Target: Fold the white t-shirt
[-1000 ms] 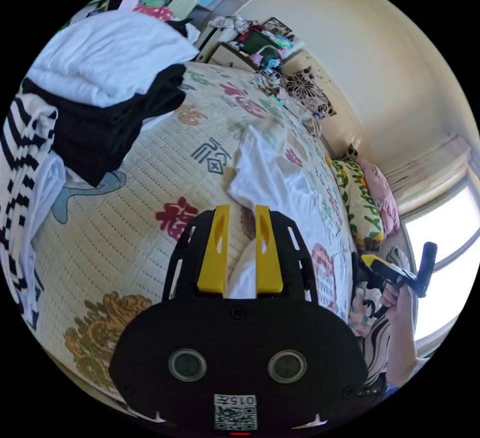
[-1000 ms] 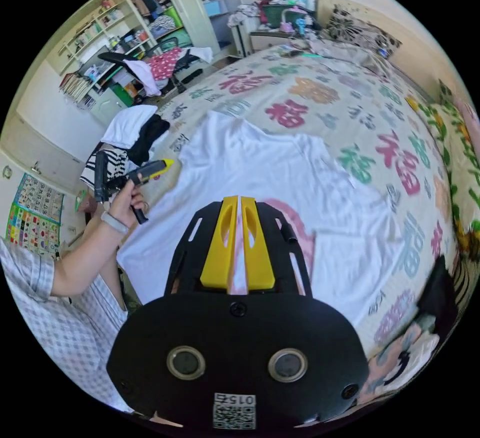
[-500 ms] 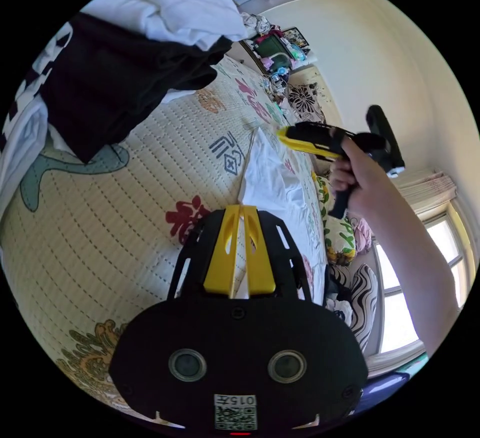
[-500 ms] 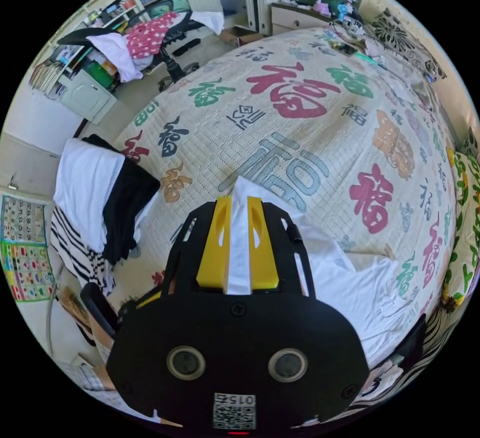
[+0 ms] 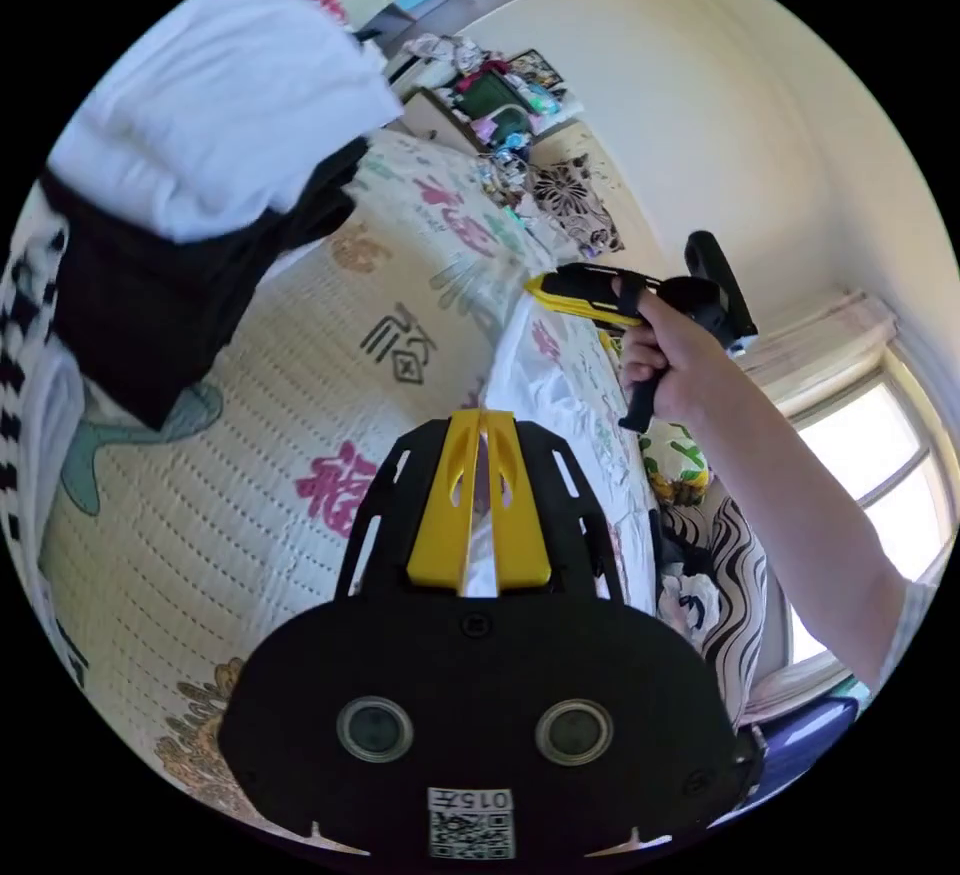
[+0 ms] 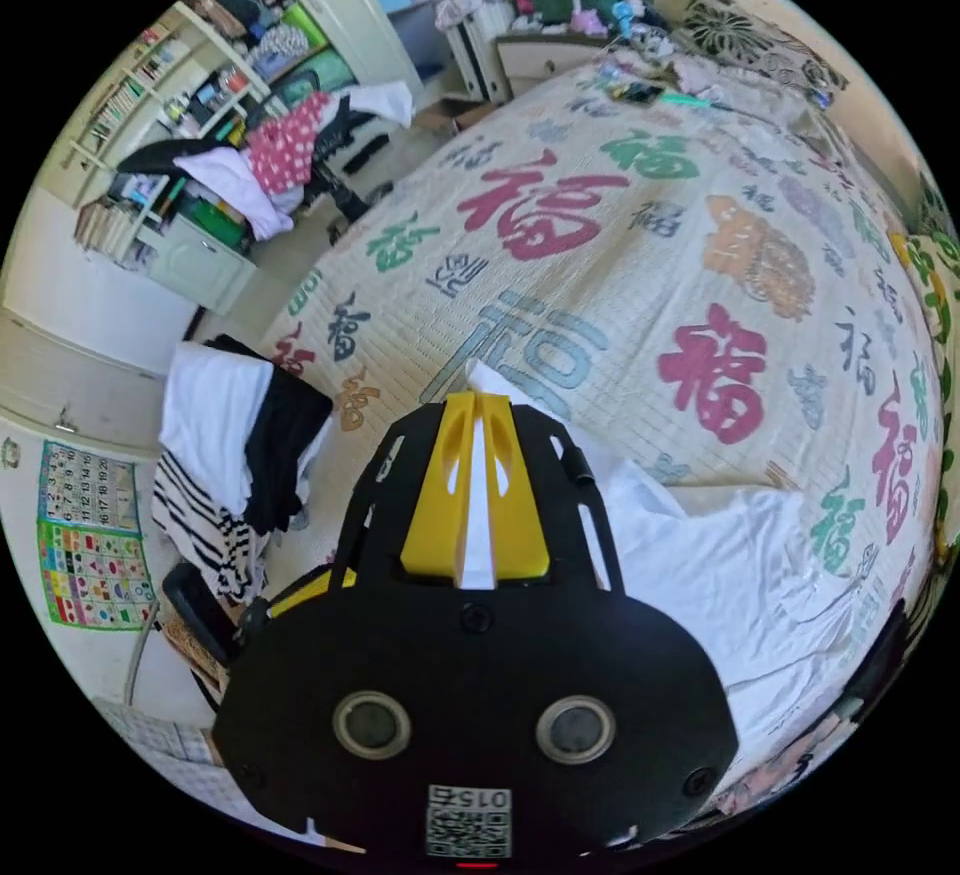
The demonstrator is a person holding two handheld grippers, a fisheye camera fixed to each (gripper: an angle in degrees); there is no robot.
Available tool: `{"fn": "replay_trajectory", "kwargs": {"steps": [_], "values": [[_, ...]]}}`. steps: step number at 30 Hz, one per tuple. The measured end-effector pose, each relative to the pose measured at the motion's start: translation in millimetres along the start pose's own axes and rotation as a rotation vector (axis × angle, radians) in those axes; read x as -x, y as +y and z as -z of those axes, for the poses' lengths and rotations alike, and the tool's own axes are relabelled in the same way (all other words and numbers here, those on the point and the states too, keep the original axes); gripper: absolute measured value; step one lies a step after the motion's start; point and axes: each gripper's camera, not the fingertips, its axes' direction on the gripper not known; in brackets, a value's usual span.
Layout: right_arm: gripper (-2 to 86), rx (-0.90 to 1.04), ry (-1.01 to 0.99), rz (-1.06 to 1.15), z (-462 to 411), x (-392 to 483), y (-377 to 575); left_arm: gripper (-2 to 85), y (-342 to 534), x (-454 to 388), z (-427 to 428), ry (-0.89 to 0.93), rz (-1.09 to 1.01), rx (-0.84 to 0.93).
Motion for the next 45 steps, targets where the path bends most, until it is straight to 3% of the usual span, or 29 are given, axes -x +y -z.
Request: {"fn": "replay_trajectory", "kwargs": {"steps": [6, 16, 25, 30, 36, 42, 45], "values": [[-0.7, -0.139, -0.094, -0.108, 73, -91, 77, -0.4, 33, -90, -12, 0.006, -0.313, 0.111], [2.4, 0.050, -0.072, -0.329, 37, -204, 160, 1.1, 109, -149, -89, -0.114, -0.539, 0.428], [5.1, -0.055, 0.056, -0.179, 78, -216, 145, 4.4, 85, -200, -101, -0.050, -0.652, 0.362], [3.7, 0.169, 0.055, -0.157, 48, -229, 130, 3.2, 93, -192, -174, -0.149, -0.660, 0.609], [7.3, -0.036, -0.085, -0.155, 95, -263, 95, 3.9, 79, -204, -174, -0.050, -0.637, 0.496], [9.4, 0.095, -0.441, -0.267, 67, -309, 38, 3.8, 74, -210, -216, -0.077, -0.613, 0.501], [5.1, 0.196, -0.637, -0.283, 53, -317, 25, 2.9, 78, -208, -234, -0.085, -0.609, 0.508]]}}
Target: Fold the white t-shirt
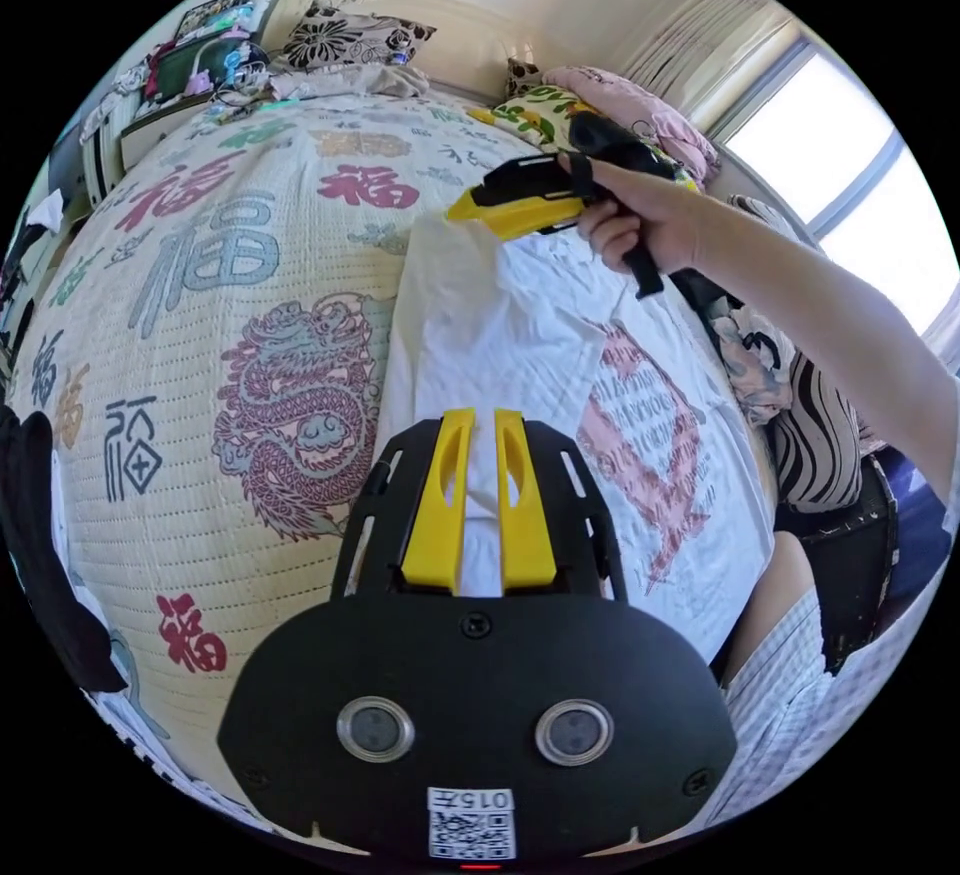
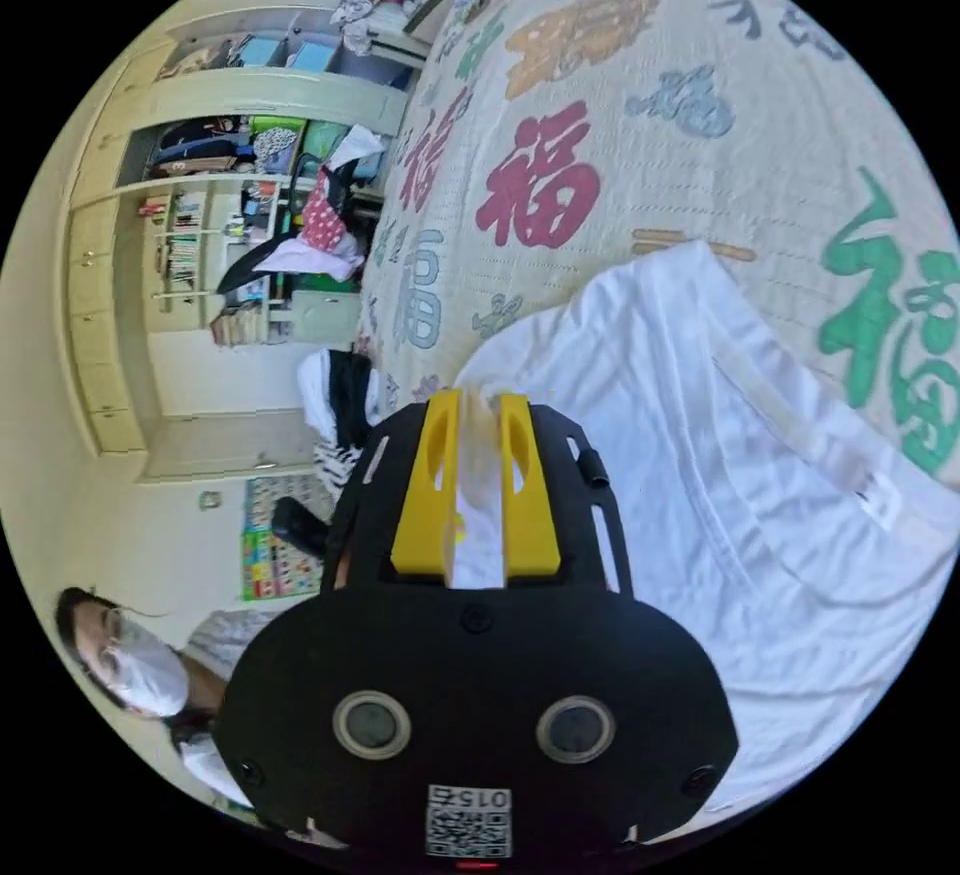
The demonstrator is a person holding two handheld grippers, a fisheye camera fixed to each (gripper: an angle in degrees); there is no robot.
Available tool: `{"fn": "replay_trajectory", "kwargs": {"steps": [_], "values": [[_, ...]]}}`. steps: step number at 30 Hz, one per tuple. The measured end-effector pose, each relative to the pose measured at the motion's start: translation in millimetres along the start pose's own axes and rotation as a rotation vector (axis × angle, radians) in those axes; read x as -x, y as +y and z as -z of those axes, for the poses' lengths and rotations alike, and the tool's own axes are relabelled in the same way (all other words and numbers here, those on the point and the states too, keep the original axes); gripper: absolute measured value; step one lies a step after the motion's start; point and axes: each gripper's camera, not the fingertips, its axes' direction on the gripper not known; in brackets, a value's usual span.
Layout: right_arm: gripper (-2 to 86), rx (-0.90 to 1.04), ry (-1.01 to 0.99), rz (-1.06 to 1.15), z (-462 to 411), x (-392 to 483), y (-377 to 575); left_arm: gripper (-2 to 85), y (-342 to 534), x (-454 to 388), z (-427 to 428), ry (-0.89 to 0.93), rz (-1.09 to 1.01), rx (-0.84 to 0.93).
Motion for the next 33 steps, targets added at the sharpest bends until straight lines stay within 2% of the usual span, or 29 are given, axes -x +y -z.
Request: {"fn": "replay_trajectory", "kwargs": {"steps": [1, 4, 8, 12, 15, 19, 23, 28, 31, 33], "values": [[1.9, -0.027, -0.009, -0.002, 5, 2, -3, 2.3, -1, -1, -3, -0.003, 0.000, -0.013], [0.1, -0.094, 0.006, 0.107, 17, 18, -4, 1.1, -8, -1, -12, 0.008, 0.005, -0.023], [-0.7, -0.240, 0.136, 0.148, 37, 36, 4, 0.5, -18, -3, -23, 0.012, 0.011, -0.018], [-0.2, -0.222, 0.256, 0.127, 48, 45, 13, 1.0, -30, -8, -33, 0.025, 0.013, -0.015], [2.8, -0.192, 0.282, 0.221, 55, 66, 36, 2.3, -37, -17, -25, 0.025, -0.004, -0.080], [6.9, -0.012, 0.498, 0.317, 47, 85, 86, 4.4, -53, -35, -34, 0.033, -0.071, -0.054], [4.7, 0.152, 0.633, 0.299, 31, 86, 126, 5.2, -61, -45, -59, 0.045, -0.088, 0.010], [-0.4, 0.064, 0.649, 0.278, 42, 101, 153, 4.7, -67, -71, -83, -0.063, -0.174, 0.077], [0.1, 0.050, 0.599, 0.278, 57, 108, 172, 4.4, -80, -83, -90, -0.077, -0.235, 0.136], [2.5, -0.025, 0.561, 0.295, 79, 115, 188, 5.0, -97, -88, -86, -0.052, -0.274, 0.124]]}}
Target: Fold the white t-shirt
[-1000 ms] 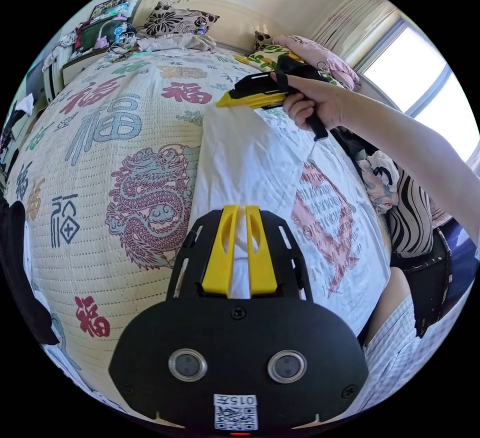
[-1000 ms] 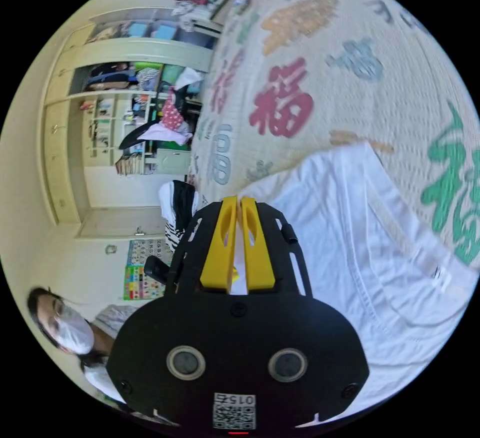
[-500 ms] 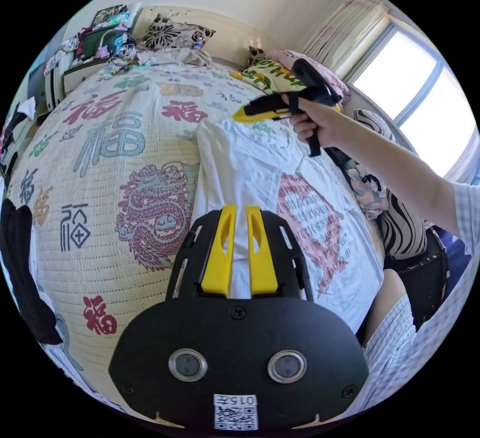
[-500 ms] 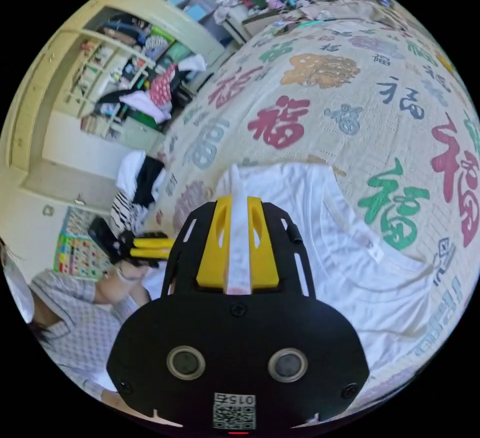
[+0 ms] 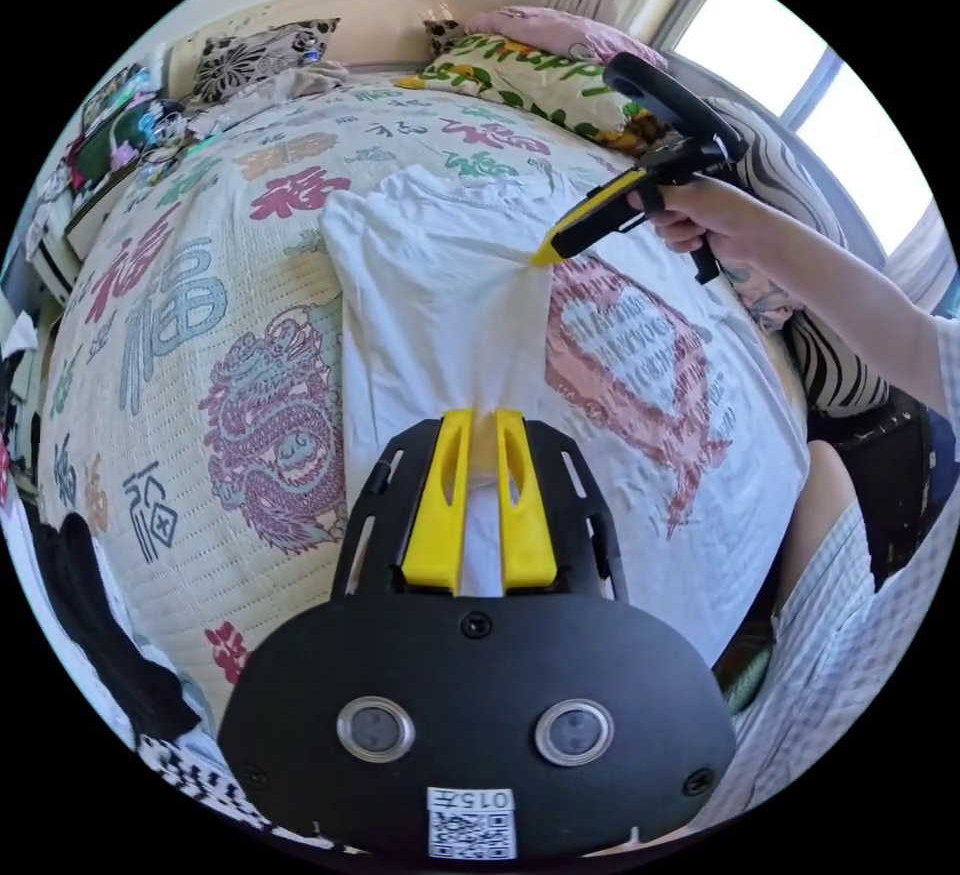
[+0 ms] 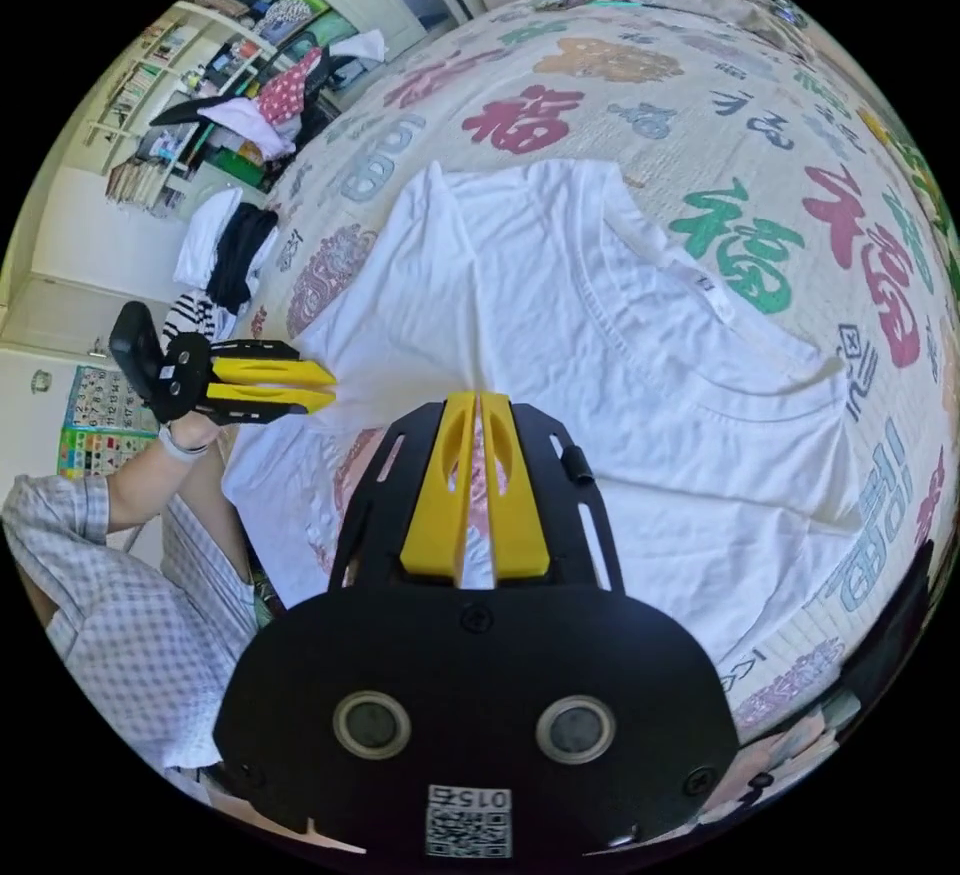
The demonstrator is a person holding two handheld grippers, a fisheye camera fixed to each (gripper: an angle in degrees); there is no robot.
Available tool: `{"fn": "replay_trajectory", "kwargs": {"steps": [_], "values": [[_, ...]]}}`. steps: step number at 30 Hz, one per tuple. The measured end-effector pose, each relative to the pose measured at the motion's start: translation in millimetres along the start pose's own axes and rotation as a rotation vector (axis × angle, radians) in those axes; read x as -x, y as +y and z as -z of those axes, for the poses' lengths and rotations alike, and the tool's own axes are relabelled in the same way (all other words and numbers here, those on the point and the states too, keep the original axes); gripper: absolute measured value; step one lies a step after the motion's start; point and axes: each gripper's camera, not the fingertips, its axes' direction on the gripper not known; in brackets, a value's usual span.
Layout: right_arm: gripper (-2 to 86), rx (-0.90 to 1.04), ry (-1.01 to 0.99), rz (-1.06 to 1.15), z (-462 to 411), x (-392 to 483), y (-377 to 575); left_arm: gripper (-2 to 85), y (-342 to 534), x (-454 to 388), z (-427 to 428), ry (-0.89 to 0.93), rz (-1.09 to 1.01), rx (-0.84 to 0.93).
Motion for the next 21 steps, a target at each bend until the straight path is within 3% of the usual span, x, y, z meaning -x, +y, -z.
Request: {"fn": "replay_trajectory", "kwargs": {"steps": [2, 6, 9, 12, 15, 17, 21], "values": [[4.8, -0.171, 0.045, -0.018, 44, -12, 26, 5.4, -23, 6, 15, -0.005, -0.027, -0.116], [7.7, -0.213, 0.279, -0.149, 90, -48, 55, 7.6, -107, 38, 17, -0.005, -0.031, -0.204], [8.5, -0.161, 0.362, -0.236, 103, -71, 66, 9.0, -165, 52, -18, -0.013, -0.031, -0.081], [8.9, -0.082, 0.324, -0.287, 103, -84, 73, 9.2, -198, 46, -54, -0.135, -0.086, 0.049], [7.1, -0.029, 0.283, -0.282, 103, -78, 85, 8.9, -210, 51, -85, -0.085, -0.033, 0.191], [1.3, -0.009, 0.302, -0.252, 110, -68, 98, 8.0, -213, 50, -86, -0.076, -0.012, 0.196], [-0.6, -0.021, 0.259, -0.261, 130, -57, 117, 1.9, -214, 43, -81, -0.043, -0.027, 0.239]]}}
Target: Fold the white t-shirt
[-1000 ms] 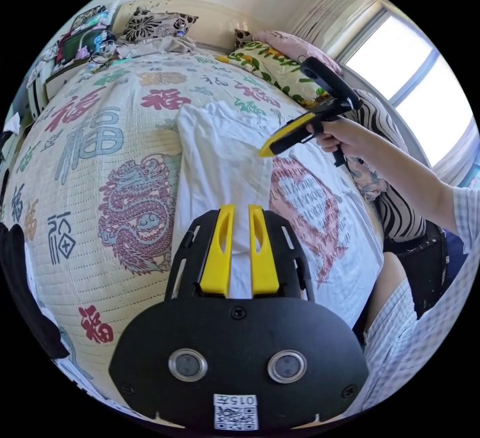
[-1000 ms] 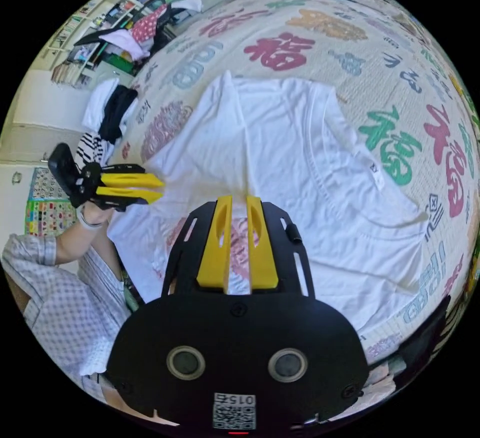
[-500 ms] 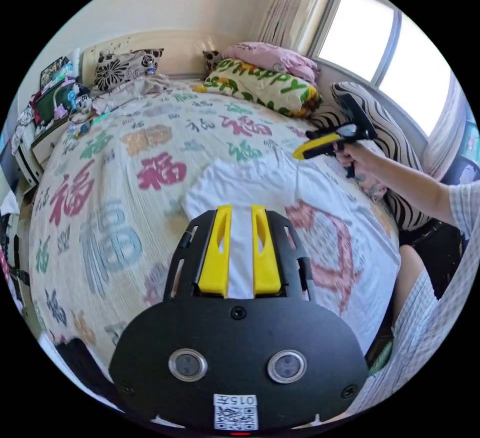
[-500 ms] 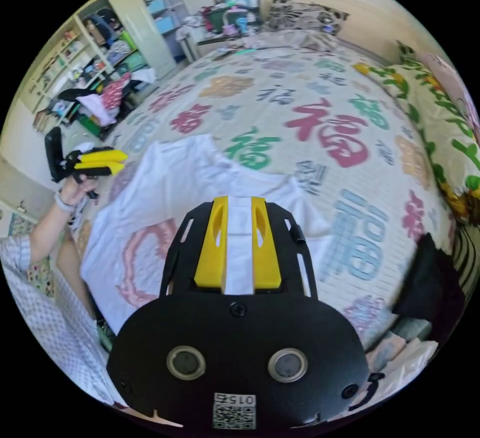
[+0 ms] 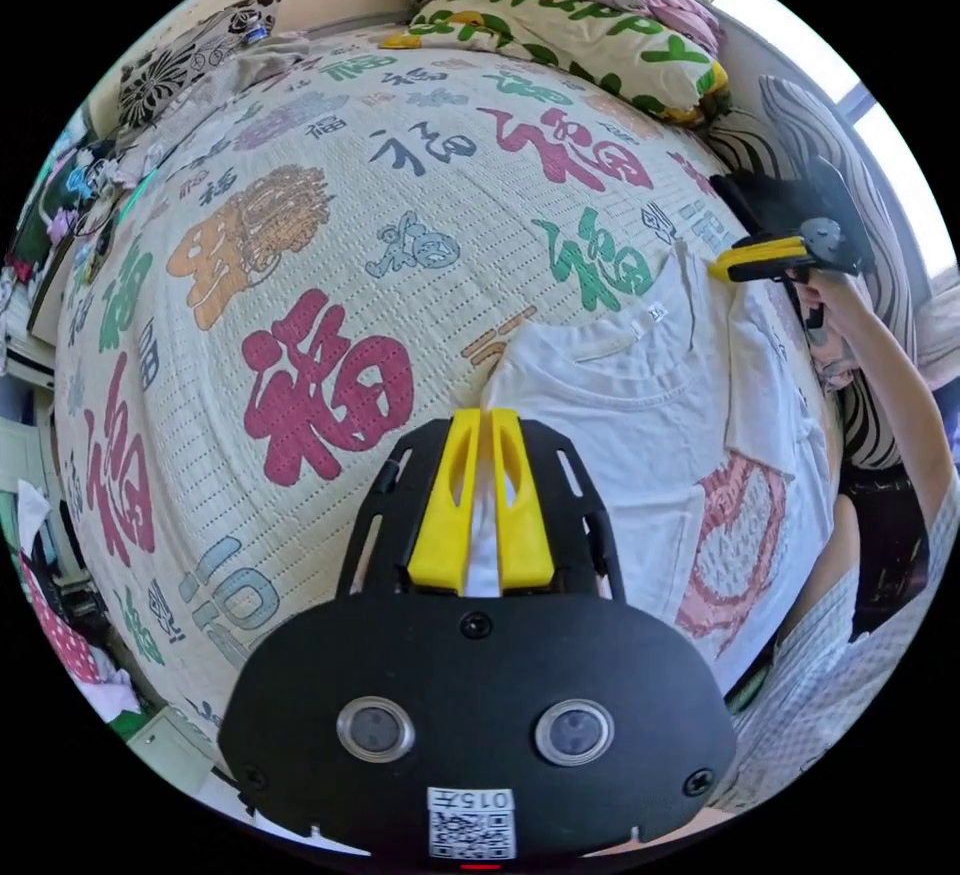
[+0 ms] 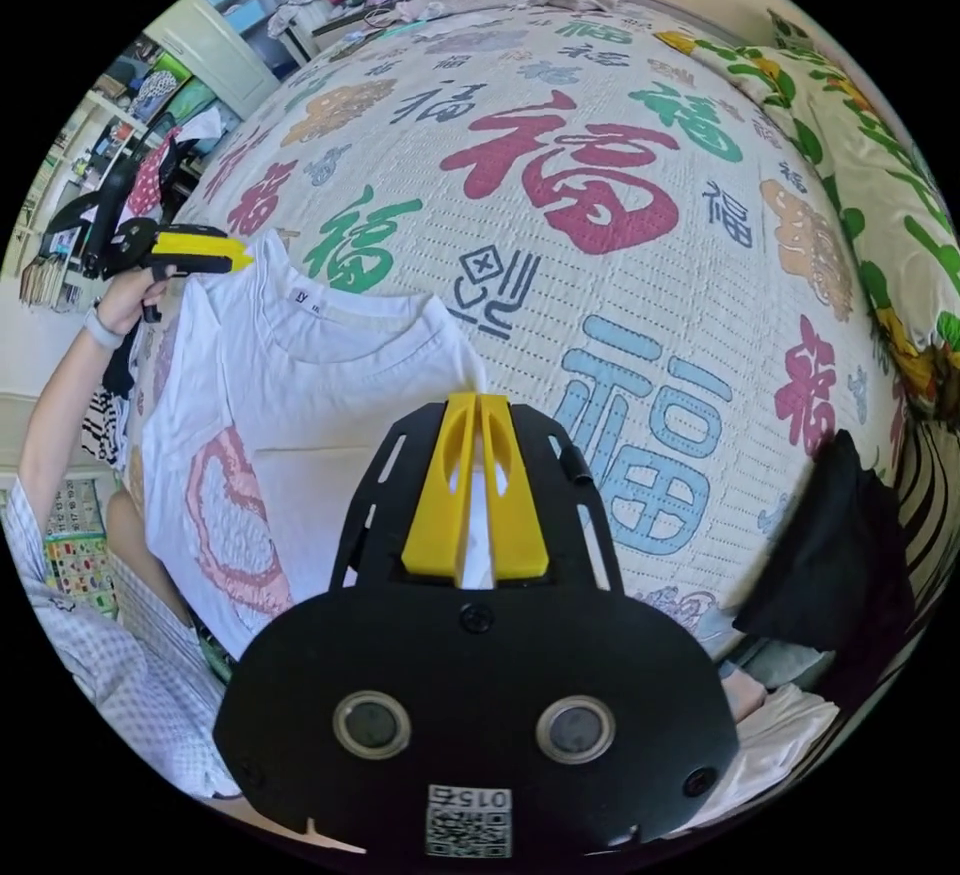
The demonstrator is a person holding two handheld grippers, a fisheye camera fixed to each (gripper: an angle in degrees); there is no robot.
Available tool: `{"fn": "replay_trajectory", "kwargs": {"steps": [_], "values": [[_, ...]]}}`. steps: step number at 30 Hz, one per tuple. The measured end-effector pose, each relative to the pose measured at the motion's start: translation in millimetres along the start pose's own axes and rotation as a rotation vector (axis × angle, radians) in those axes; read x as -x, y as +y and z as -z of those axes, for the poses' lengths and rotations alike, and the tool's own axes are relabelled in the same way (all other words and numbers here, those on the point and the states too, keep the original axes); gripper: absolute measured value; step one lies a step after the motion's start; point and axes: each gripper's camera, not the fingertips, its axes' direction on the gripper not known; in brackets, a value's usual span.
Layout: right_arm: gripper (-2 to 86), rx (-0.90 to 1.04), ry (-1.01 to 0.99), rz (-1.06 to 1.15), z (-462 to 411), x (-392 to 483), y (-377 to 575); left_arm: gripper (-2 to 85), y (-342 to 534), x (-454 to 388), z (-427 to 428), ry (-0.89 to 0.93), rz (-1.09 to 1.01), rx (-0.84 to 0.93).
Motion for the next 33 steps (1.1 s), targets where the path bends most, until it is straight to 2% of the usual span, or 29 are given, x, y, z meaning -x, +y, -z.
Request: {"fn": "replay_trajectory", "kwargs": {"steps": [5, 11, 17, 20, 27, 29, 33], "values": [[-1.0, -0.098, 0.022, -0.069, 49, 6, 32, 0.2, 3, -4, 40, -0.005, 0.056, -0.109], [-1.0, -0.242, 0.118, -0.110, 106, 23, 58, -0.1, 10, -29, 101, -0.141, 0.069, -0.275], [-1.0, -0.283, 0.068, -0.076, 142, 46, 125, 0.0, 64, -67, 135, -0.181, -0.026, -0.339], [-1.0, -0.330, -0.023, -0.012, 164, 66, 189, 0.0, 125, -96, 153, -0.156, -0.111, -0.372], [-1.0, -0.324, -0.148, 0.119, 186, 138, 364, 0.2, 330, -200, 183, -0.030, -0.234, -0.380], [-1.0, -0.283, -0.177, 0.105, 170, 165, 425, 0.2, 379, -225, 174, 0.004, -0.230, -0.340], [-1.0, -0.173, -0.186, 0.068, 127, 196, 495, 0.2, 475, -259, 133, 0.090, -0.076, -0.262]]}}
